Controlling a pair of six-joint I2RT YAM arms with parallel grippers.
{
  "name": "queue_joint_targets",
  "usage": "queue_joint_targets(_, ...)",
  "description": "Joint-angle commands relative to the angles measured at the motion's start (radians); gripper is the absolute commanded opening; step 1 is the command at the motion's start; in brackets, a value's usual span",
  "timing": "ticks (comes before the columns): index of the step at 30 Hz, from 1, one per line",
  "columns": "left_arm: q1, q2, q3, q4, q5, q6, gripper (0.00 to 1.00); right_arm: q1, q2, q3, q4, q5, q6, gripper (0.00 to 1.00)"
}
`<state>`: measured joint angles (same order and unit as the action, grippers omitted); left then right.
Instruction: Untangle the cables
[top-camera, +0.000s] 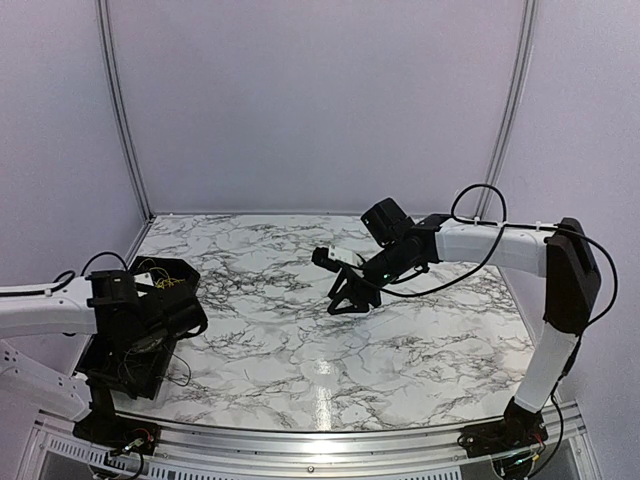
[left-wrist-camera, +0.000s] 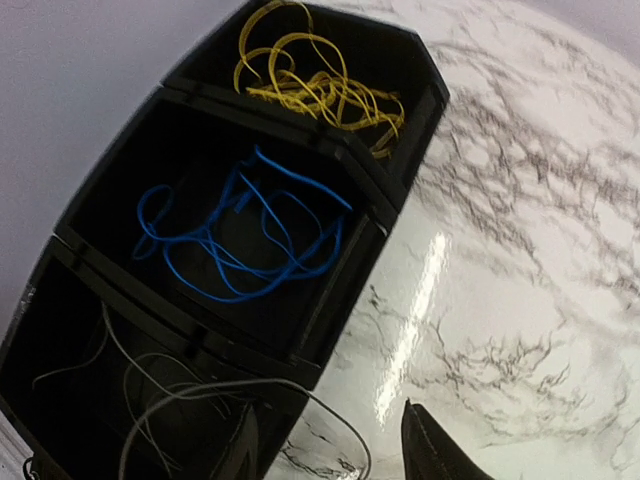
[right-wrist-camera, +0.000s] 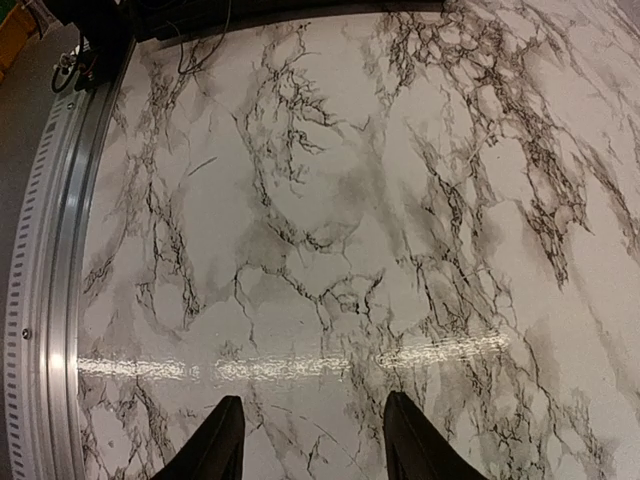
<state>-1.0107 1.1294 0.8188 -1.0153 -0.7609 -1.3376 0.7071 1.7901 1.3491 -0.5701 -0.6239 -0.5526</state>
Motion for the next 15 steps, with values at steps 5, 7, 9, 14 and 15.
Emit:
queue_joint_targets(5, -0.046, 0.25, 0.001, 0.128, 0.197, -0.122, 0.56, -0.004, 0.012, 0.024, -0.02, -0.019, -0.017, 0.48)
queue_joint_targets(7, -0.046, 0.289, -0.013, 0.153, 0.204, -0.13, 0.55, -0.004, 0.011, 0.024, -0.021, -0.019, -0.018, 0.48)
queue_joint_targets(9, -0.046, 0.317, -0.019, 0.173, 0.194, -0.127, 0.54, -0.004, 0.011, 0.024, -0.022, -0.019, -0.021, 0.48)
queue_joint_targets(14, -0.043, 0.4, -0.022, 0.196, 0.193, -0.117, 0.52, -0.004, 0.009, 0.026, -0.028, -0.019, -0.024, 0.48)
queue_joint_targets(15, -0.043, 0.418, -0.023, 0.196, 0.194, -0.121, 0.52, -0.003, 0.009, 0.025, -0.027, -0.019, -0.024, 0.48)
